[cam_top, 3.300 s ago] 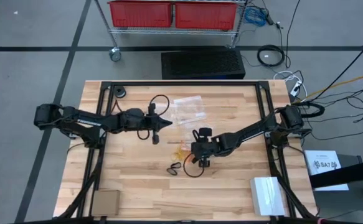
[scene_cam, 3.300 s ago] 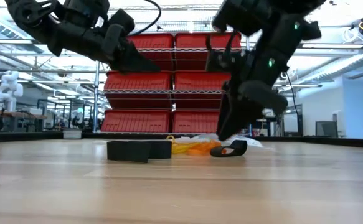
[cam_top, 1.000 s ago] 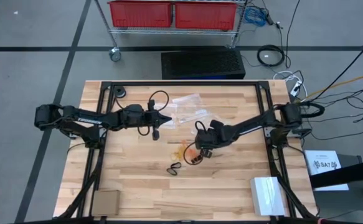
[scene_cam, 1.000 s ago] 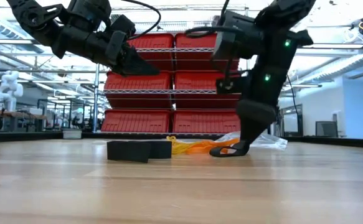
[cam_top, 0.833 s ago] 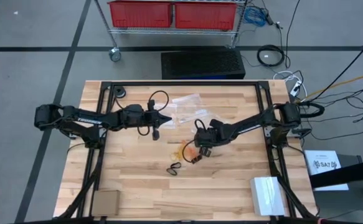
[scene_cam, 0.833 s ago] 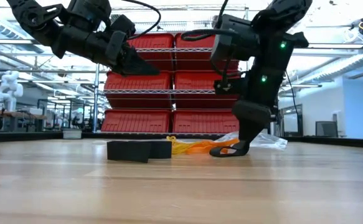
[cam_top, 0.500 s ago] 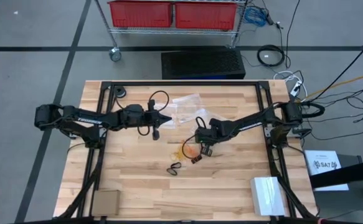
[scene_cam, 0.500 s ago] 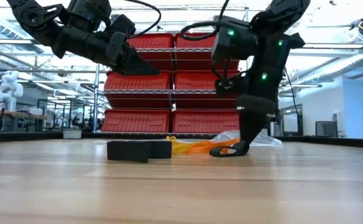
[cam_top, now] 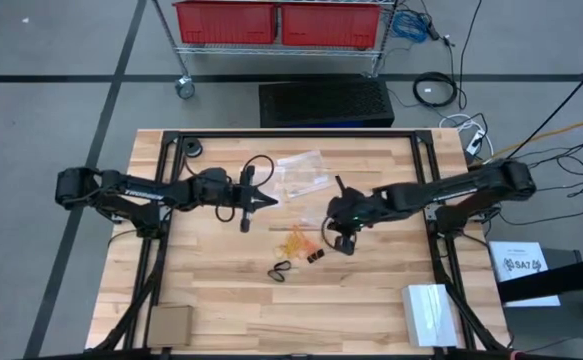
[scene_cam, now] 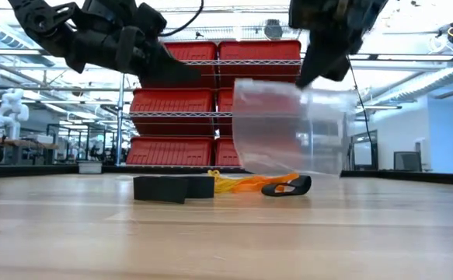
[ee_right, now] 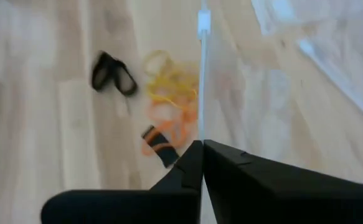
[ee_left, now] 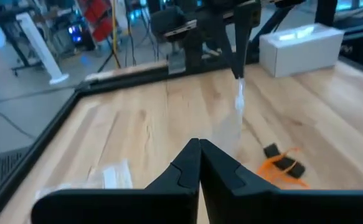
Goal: Sort rubber bands
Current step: Open the right transparent zip lock bag
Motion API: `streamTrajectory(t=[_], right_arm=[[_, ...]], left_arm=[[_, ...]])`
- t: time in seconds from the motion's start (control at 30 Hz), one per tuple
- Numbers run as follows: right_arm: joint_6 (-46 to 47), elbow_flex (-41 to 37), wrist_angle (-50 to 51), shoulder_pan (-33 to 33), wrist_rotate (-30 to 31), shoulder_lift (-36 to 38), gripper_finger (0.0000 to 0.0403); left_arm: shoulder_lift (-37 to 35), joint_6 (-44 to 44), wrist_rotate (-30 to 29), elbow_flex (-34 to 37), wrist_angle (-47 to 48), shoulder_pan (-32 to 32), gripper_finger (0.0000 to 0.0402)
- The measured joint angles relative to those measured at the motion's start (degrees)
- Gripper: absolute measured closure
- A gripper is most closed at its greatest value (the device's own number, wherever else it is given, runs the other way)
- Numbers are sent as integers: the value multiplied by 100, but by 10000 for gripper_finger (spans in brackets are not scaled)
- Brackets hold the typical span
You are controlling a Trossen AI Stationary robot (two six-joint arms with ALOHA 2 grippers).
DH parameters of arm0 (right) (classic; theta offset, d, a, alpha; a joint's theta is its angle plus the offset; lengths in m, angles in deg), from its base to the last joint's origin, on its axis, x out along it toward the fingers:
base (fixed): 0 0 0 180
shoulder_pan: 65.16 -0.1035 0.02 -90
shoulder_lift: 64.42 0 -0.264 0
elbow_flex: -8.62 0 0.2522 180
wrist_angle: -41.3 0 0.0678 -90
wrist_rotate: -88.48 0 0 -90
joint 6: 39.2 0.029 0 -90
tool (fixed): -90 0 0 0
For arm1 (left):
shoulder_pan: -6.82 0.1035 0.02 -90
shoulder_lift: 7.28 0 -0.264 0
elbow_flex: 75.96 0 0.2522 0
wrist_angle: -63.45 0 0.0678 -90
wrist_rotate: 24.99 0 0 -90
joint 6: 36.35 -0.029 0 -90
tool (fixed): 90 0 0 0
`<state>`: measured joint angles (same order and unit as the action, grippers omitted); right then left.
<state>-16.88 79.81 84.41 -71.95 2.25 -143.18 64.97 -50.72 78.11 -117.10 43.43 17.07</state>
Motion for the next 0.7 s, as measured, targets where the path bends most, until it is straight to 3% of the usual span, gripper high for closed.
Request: streamTrajectory(t=[0.43,0.7], right_arm=[[-225,2,-557,-122,-85,227,403],[-258,4,-576,-124,-85,224,403]], left_arm=[[626,456,483,-454,-302,-408,257],[837,811,676,-774,-280,-419,244]])
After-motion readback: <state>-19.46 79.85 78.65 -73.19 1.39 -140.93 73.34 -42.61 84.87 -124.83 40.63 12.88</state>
